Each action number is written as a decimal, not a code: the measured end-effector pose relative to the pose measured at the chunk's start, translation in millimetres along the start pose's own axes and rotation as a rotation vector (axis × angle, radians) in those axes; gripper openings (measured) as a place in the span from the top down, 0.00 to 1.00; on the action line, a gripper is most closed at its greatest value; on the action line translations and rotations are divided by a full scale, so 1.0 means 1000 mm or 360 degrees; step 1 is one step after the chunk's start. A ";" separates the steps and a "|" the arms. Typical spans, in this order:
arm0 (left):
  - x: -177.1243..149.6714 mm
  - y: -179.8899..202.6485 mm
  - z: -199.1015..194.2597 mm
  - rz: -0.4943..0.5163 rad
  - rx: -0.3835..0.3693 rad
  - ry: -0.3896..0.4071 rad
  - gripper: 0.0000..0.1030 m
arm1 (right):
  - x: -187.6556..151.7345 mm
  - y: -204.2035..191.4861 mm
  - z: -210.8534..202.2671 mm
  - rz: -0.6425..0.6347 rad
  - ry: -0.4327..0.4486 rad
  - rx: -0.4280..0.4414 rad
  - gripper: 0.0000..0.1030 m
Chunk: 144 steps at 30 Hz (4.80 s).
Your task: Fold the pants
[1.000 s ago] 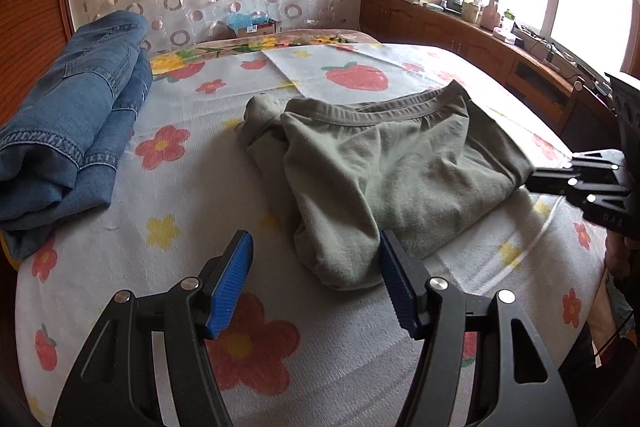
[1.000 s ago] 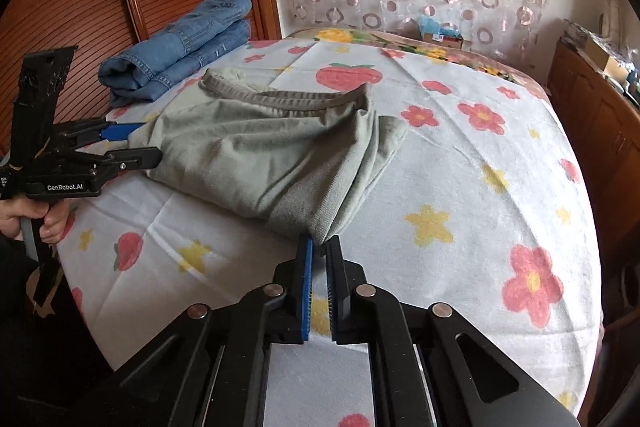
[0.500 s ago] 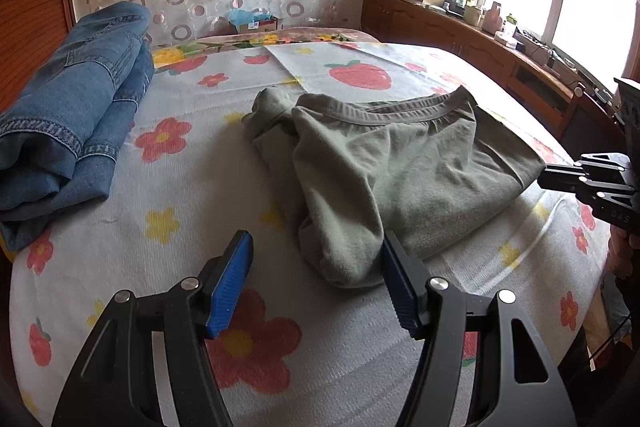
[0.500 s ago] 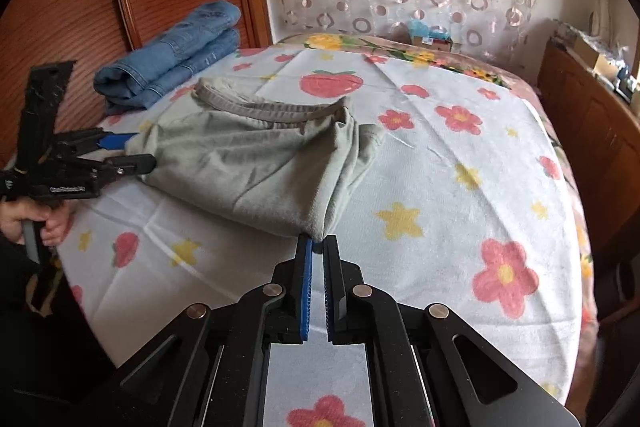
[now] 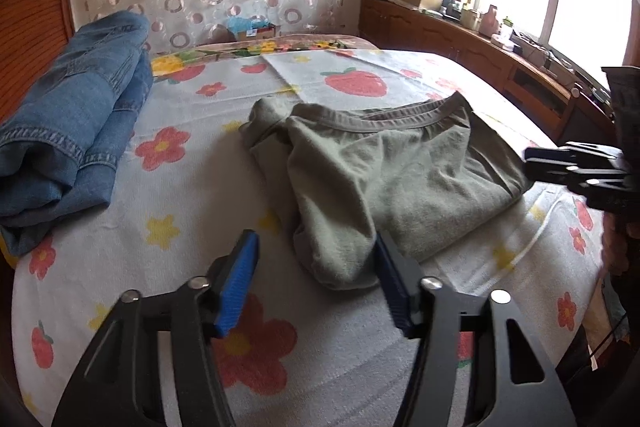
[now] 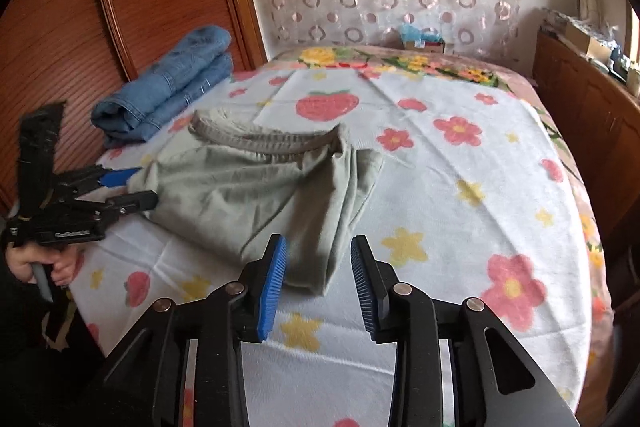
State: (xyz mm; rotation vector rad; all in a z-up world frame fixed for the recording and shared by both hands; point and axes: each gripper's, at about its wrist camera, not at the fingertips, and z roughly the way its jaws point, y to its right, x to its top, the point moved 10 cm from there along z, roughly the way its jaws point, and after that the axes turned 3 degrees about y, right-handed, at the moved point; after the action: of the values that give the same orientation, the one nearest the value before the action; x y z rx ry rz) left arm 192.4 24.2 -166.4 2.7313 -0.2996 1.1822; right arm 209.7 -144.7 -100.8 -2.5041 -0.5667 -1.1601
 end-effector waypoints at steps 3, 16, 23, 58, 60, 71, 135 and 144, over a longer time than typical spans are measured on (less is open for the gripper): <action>0.002 0.007 0.000 0.0024 -0.0041 0.0008 0.65 | -0.003 0.001 0.017 0.0048 -0.0082 0.0003 0.66; 0.001 0.020 -0.020 0.0011 -0.0112 0.0039 0.85 | -0.001 -0.005 0.009 -0.0007 -0.0038 0.0078 0.92; -0.019 0.037 -0.050 0.0003 -0.0138 0.0041 0.85 | -0.017 -0.013 -0.020 -0.0039 -0.0014 0.0109 0.92; 0.014 0.019 -0.018 0.0003 0.0010 0.0008 0.30 | -0.011 -0.018 -0.032 -0.0078 0.0058 0.0015 0.71; 0.015 0.018 -0.014 -0.0003 -0.0006 0.0000 0.30 | -0.007 -0.017 -0.025 -0.0085 0.0056 0.0016 0.71; 0.020 0.005 0.008 0.0015 0.0050 -0.0025 0.36 | 0.002 -0.003 0.014 -0.0040 -0.0002 0.0015 0.71; 0.118 -0.031 -0.089 -0.0018 0.0023 0.0425 0.83 | 0.121 -0.061 -0.025 -0.0300 0.0314 0.0156 0.90; 0.143 -0.086 -0.093 -0.0074 0.0171 0.0470 0.83 | 0.170 -0.086 0.013 -0.0409 0.0364 0.0226 0.90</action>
State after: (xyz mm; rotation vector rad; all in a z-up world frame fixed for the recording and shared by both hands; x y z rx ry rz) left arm 243.0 110.2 -3.4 2.5820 -0.1385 1.6039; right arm 277.4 -27.4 34.0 -2.1878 -0.8913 -1.4205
